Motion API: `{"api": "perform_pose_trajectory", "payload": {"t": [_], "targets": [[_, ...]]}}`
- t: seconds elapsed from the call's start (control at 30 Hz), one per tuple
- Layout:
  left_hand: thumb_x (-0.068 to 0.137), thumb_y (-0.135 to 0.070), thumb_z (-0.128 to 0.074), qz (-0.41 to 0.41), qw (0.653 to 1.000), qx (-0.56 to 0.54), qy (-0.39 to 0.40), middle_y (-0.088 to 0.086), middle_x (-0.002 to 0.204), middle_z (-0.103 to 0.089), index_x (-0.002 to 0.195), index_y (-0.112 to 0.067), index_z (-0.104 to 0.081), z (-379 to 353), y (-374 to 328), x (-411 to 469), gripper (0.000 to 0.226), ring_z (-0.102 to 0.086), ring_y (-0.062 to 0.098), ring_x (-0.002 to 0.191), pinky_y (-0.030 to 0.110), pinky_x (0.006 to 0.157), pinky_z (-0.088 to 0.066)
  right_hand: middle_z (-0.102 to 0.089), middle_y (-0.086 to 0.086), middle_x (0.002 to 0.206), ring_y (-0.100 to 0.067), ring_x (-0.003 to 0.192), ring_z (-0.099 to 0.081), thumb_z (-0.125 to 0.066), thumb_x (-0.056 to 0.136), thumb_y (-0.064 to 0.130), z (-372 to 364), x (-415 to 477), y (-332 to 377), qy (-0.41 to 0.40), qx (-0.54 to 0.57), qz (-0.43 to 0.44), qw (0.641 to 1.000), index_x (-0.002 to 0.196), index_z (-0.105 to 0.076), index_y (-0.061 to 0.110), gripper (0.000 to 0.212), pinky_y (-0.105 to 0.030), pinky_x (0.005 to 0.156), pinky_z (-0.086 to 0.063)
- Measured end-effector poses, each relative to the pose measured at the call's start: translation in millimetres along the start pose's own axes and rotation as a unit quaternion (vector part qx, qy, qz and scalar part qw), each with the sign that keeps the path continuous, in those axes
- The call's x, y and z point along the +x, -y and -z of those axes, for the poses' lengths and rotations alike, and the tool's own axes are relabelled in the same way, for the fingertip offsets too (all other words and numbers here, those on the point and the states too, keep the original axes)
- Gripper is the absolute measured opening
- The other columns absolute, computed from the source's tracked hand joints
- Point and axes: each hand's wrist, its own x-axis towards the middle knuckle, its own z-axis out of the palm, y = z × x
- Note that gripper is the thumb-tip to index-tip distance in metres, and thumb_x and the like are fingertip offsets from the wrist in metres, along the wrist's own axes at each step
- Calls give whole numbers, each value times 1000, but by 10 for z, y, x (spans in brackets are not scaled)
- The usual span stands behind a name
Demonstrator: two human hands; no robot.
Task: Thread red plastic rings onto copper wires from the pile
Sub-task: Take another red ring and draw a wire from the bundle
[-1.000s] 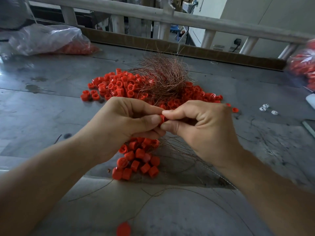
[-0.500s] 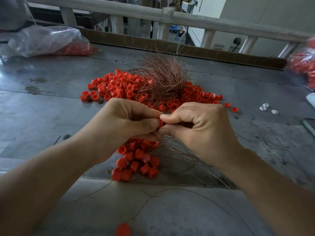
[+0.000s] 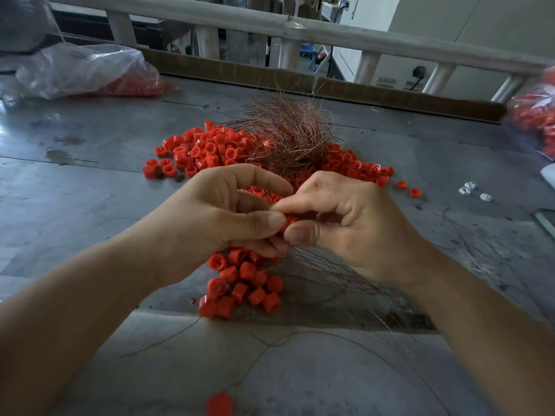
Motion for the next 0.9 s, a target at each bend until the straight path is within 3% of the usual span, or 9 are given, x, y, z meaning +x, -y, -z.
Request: {"api": "perform_pose_trajectory", "payload": {"t": [0.13, 0.27, 0.5, 0.63, 0.77, 0.9], "targets": [[63, -19, -77, -46, 999, 28, -3, 14, 75, -71, 104, -20, -62, -55, -2, -12, 43, -70, 25, 70, 23, 59, -54, -50, 14, 80, 6, 75, -49, -62, 78, 23, 2, -1, 10, -18, -64, 26, 997, 91, -66, 16, 15, -9, 70, -38], [59, -26, -73, -96, 994, 60, -12, 12, 78, -72, 117, -25, -50, -101, -6, -17, 62, -71, 22, 71, 22, 62, -54, -50, 13, 81, 5, 73, -48, -62, 81, 17, 21, -14, 47, -30, -92, 48, 994, 85, -64, 12, 7, -9, 68, -37], [68, -24, -69, -136, 989, 56, 6, 16, 78, -70, 121, -23, -47, -154, 2, -57, 57, -70, 24, 69, 25, 61, -55, -48, 15, 78, 1, 71, -49, -62, 80, 14, -48, -54, 99, -58, -95, 53, 992, 80, -65, 7, 7, -11, 66, -40], [67, -22, -68, -118, 992, 41, 2, 16, 78, -70, 118, -23, -50, -149, -11, -50, 55, -70, 25, 70, 24, 61, -55, -48, 14, 77, 0, 70, -49, -62, 80, 21, -19, -40, 109, -54, -66, 48, 995, 80, -60, 19, 3, -11, 65, -40], [62, -37, -76, -81, 996, 27, 9, 13, 78, -70, 112, -23, -59, -95, -31, -36, 54, -70, 26, 71, 25, 60, -54, -52, 10, 76, 1, 70, -49, -67, 75, 23, -21, -30, 91, -53, -37, 43, 997, 82, -60, 22, 10, -12, 65, -40], [55, -42, -81, -87, 996, 17, -10, 9, 77, -71, 98, -24, -70, -35, -78, -28, 48, -68, 19, 67, 24, 54, -53, -59, 5, 89, -2, 82, -56, -73, 67, 30, -34, -28, 108, -51, 0, 25, 998, 102, -56, 29, 39, -15, 71, -46]]}}
